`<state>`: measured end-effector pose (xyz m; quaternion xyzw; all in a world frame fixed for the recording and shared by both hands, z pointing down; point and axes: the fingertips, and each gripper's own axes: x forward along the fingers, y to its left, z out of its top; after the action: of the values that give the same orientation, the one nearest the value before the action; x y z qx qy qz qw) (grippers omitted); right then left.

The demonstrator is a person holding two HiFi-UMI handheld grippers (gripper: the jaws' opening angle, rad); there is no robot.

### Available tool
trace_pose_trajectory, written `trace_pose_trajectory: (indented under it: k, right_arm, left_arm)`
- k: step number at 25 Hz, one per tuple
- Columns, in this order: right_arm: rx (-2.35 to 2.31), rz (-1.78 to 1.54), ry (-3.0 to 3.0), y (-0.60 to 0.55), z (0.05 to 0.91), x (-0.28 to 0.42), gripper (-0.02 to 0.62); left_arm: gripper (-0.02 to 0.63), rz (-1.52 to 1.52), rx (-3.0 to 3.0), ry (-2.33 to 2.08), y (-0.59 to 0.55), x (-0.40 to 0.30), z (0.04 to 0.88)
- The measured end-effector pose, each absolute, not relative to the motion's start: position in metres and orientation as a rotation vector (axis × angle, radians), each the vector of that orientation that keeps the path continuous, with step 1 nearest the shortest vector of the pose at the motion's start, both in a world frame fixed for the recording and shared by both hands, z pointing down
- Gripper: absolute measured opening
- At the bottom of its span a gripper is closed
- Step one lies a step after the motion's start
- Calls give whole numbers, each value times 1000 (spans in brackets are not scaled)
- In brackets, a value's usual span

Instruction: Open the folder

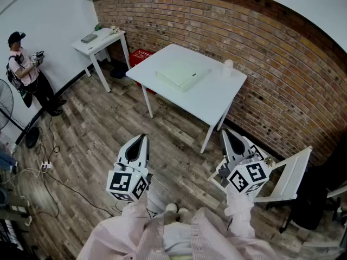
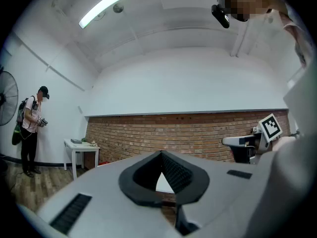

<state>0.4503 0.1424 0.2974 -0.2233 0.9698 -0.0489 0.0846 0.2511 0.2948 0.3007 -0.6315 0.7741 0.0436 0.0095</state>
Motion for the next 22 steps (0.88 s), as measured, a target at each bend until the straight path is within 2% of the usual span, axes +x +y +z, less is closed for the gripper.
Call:
trace_pose_trajectory:
  k: [13, 17, 22]
  right_arm:
    - [-682, -225, 2874, 144, 307, 468, 5]
    - [-680, -262, 2875, 140, 314, 469, 11]
    - [-673, -292, 2883, 137, 319, 460, 64]
  left_arm:
    - [-5, 141, -1906, 2516, 309, 264, 313]
    - [108, 158, -1934, 2498, 307, 272, 316]
    - [131, 150, -1939, 2509, 305, 267, 322]
